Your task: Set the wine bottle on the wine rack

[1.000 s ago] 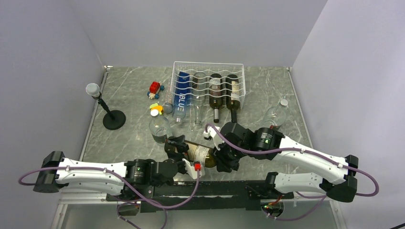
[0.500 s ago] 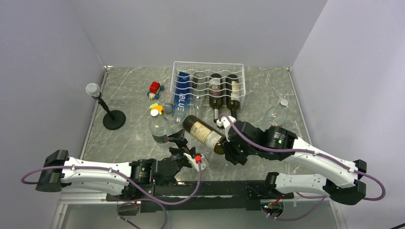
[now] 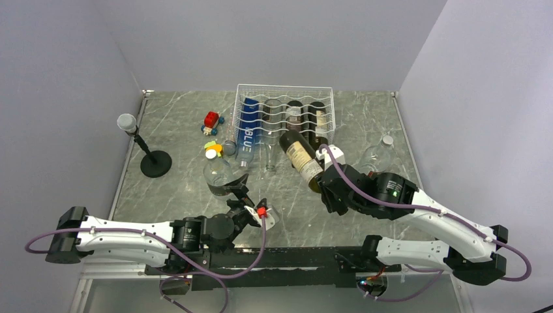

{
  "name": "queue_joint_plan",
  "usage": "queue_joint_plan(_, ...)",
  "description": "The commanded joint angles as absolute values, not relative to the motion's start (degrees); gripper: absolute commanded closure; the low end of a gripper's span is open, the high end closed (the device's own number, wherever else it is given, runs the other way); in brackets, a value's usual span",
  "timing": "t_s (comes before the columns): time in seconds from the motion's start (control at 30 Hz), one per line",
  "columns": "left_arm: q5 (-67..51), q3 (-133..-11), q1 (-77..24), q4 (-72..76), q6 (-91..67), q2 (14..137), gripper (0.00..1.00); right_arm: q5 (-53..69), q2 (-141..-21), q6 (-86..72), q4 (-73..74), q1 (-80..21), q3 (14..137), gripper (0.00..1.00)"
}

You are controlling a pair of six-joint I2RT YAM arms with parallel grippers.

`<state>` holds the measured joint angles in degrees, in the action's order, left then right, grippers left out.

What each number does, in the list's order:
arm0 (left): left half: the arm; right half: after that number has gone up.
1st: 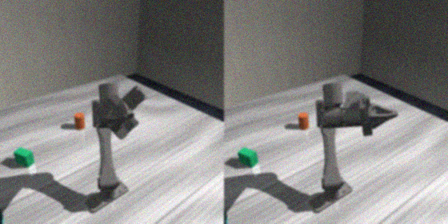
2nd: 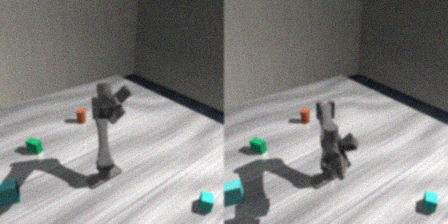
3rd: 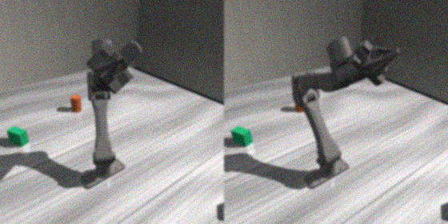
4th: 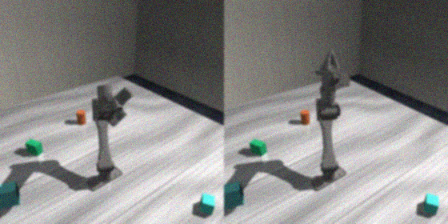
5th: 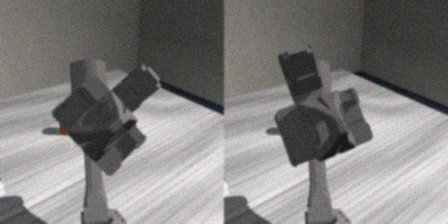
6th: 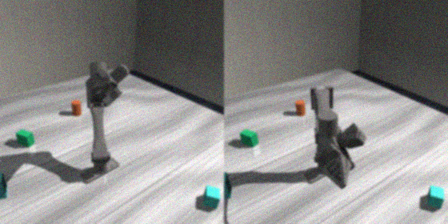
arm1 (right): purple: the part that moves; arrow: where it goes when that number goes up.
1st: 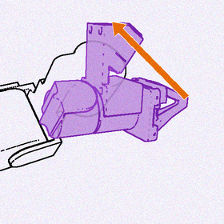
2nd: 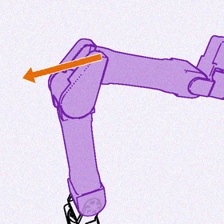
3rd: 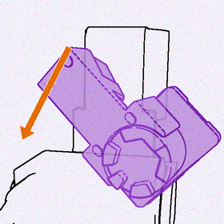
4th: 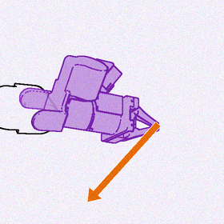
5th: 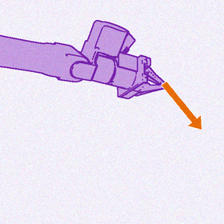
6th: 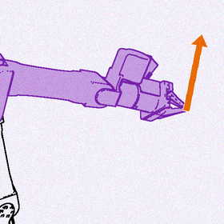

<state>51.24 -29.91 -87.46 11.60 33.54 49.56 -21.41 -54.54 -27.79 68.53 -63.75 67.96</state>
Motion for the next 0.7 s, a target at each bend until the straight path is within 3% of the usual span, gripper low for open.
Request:
queue_joint_plan(0.0, 54.11, -33.19, -87.57, 11.38, 27.04, 47.76, 0.01, -32.45, -52.16, -29.13, 60.81, -61.3, 72.79, 1.0)
queue_joint_plan(0.43, 58.0, -39.47, -87.55, 7.13, 11.23, 45.06, 0.01, -27.17, -58.89, -20.55, 33.43, -36.83, 66.49, 1.0)
queue_joint_plan(0.67, 59.03, -50.48, -87.63, -8.49, -3.56, 45.51, 0.01, -22.07, -65.68, -19.63, 22.62, -29.93, 64.11, 1.0)
